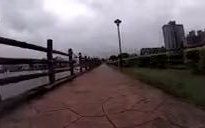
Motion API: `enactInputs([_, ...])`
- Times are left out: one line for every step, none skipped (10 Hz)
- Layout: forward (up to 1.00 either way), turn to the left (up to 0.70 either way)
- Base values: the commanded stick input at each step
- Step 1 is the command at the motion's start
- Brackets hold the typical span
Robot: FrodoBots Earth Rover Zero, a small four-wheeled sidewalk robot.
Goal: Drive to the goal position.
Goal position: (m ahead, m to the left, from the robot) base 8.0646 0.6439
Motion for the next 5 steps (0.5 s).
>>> enactInputs([1.0,0.0])
enactInputs([1.0,0.0])
enactInputs([1.0,0.0])
enactInputs([1.0,0.0])
enactInputs([1.0,0.0])
